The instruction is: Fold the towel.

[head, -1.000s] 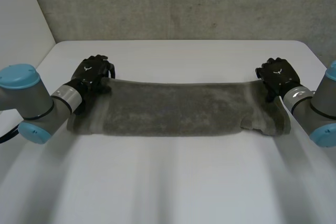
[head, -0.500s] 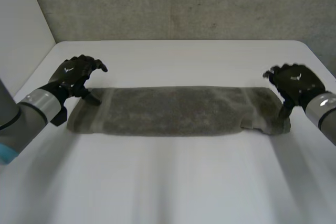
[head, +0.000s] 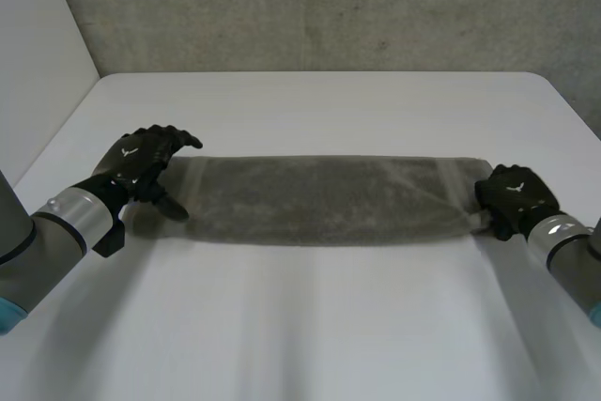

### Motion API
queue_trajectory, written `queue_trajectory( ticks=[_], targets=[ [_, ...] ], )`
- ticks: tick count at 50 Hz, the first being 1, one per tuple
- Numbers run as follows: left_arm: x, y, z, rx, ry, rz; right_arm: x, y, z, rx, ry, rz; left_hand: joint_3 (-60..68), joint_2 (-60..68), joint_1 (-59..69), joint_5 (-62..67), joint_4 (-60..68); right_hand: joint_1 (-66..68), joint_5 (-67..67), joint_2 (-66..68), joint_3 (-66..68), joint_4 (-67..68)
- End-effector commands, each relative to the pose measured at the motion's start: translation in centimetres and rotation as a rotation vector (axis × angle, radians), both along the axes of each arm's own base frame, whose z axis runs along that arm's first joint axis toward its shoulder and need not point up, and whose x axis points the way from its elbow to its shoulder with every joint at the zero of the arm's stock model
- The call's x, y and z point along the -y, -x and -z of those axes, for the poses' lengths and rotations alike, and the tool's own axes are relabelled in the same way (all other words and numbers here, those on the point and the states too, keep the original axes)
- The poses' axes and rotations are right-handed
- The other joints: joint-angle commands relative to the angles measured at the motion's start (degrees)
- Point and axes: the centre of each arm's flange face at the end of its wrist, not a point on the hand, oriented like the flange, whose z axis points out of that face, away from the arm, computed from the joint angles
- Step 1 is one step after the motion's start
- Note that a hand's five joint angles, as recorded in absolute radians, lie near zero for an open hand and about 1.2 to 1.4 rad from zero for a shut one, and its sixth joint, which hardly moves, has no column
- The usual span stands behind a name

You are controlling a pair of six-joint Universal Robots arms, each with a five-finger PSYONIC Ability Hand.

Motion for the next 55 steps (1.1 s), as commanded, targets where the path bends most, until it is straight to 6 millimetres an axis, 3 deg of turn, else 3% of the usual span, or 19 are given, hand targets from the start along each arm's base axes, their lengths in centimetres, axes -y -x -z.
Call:
queue_trajectory(
  ticks=[1, 6, 11, 14, 17, 19, 20, 22, 23, 25, 28, 30, 33, 34, 36, 38, 42, 49, 55],
  targets=[
    [0.2, -0.3, -0.1, 0.000, 0.001, -0.009, 2.8, 5.1, -3.4, -0.142, 0.140, 0.093, -2.6, -4.1, -7.5, -1.7, -3.2, 5.1, 4.8, 6.3, -1.9, -3.1],
    [0.1, -0.3, 0.0, 0.000, -0.009, -0.009, 5.3, 9.1, -6.0, -0.363, 0.250, 0.126, -2.6, -4.5, -7.9, -2.0, -3.2, 5.1, 4.8, 6.3, -1.9, -3.1],
    [0.0, -0.3, 0.0, 0.001, -0.012, -0.008, 6.1, 8.4, -9.1, -0.461, 0.344, 0.063, -2.6, -4.6, -8.0, -2.2, -3.2, 5.1, 4.8, 6.3, -1.9, -3.1],
    [-0.1, -0.2, 0.0, 0.000, -0.013, -0.006, 4.1, 1.8, -12.3, -0.381, 0.452, -0.076, -2.6, -4.6, -8.0, -2.2, -3.2, 5.1, 4.8, 6.3, -1.9, -3.1],
    [-0.1, -0.2, 0.0, 0.001, -0.012, -0.005, 2.9, -1.0, -12.7, -0.341, 0.469, -0.138, -2.6, -4.6, -8.0, -2.2, -3.2, 5.1, 4.8, 6.3, -1.9, -3.1],
    [-0.1, -0.1, 0.0, 0.000, -0.013, -0.003, -0.4, -6.7, -12.9, -0.274, 0.497, -0.283, -2.6, -4.6, -8.0, -2.2, -3.2, 5.1, 4.8, 6.3, -1.9, -3.1],
    [-0.1, -0.1, 0.0, 0.000, -0.013, -0.003, -0.4, -6.7, -12.9, -0.274, 0.497, -0.284, -2.6, -4.6, -8.0, -2.2, -3.2, 5.1, 4.8, 6.3, -1.9, -3.1],
    [-0.1, -0.1, 0.0, 0.000, -0.013, -0.003, -4.5, -12.2, -12.6, -0.221, 0.522, -0.437, -2.6, -4.6, -8.0, -2.2, -3.2, 5.1, 4.8, 6.3, -1.9, -3.1],
    [-0.1, -0.2, 0.0, 0.001, -0.012, -0.005, -4.5, -12.2, -12.6, -0.221, 0.522, -0.437, -2.6, -4.6, -8.0, -2.2, -3.2, 5.1, 4.8, 6.3, -1.9, -3.1],
    [-0.1, -0.2, 0.0, 0.000, -0.013, -0.005, -8.2, -16.7, -11.2, -0.177, 0.532, -0.557, -2.6, -4.6, -8.0, -2.2, -3.2, 5.1, 4.8, 6.3, -1.9, -3.1],
    [-0.1, -0.2, 0.0, 0.000, -0.013, -0.006, -9.9, -18.6, -10.2, -0.155, 0.531, -0.601, -2.6, -4.6, -8.0, -2.2, -3.2, 5.1, 4.8, 6.3, -1.9, -3.1],
    [-0.1, -0.2, 0.0, 0.000, -0.016, -0.005, -12.6, -21.5, -7.8, -0.124, 0.509, -0.690, -2.6, -4.6, -8.0, -2.2, -3.2, 5.1, 4.8, 6.3, -1.9, -3.1],
    [-0.2, -0.1, 0.1, 0.000, -0.016, -0.002, -14.4, -23.1, -5.3, -0.125, 0.468, -0.745, -2.6, -4.6, -8.0, -2.2, -3.2, -2.2, -2.5, -1.0, -1.9, -3.1],
    [-0.3, 0.0, 0.1, 0.001, -0.018, 0.000, -14.5, -23.1, -5.3, -0.125, 0.468, -0.745, -2.6, -4.6, -8.0, -2.2, -3.2, -2.2, -2.5, -1.0, -1.9, -3.1],
    [-0.4, 0.1, 0.2, 0.001, -0.021, 0.003, -14.9, -23.4, -3.8, -0.132, 0.433, -0.755, -2.6, -4.6, -8.0, -2.2, -3.2, -50.6, -50.9, -49.4, -1.9, -3.1],
    [-0.4, 0.1, 0.2, 0.001, -0.021, 0.006, -14.9, -23.3, -3.8, -0.128, 0.423, -0.745, -2.6, -4.6, -8.0, -2.2, -3.2, -64.9, -65.2, -63.7, -1.9, -3.1],
    [-0.6, 0.7, 0.1, 0.000, -0.015, 0.023, -14.0, -22.2, -4.8, -0.102, 0.405, -0.681, -2.6, -4.6, -8.0, -2.2, -3.2, -64.9, -65.2, -63.7, -1.9, -3.1],
    [-1.5, 3.2, -0.7, -0.019, 0.011, 0.099, -9.6, -15.4, -8.6, 0.016, 0.337, -0.379, -2.6, -4.5, -7.9, -2.0, -3.2, -64.9, -65.2, -63.7, -1.9, -3.1],
    [-2.9, 6.1, -1.2, -0.082, -0.009, 0.182, -8.5, -11.2, -8.7, 0.060, 0.264, -0.246, -2.6, -4.3, -7.7, -1.9, -3.2, -64.9, -65.2, -63.7, -1.9, -3.1]
  ],
)
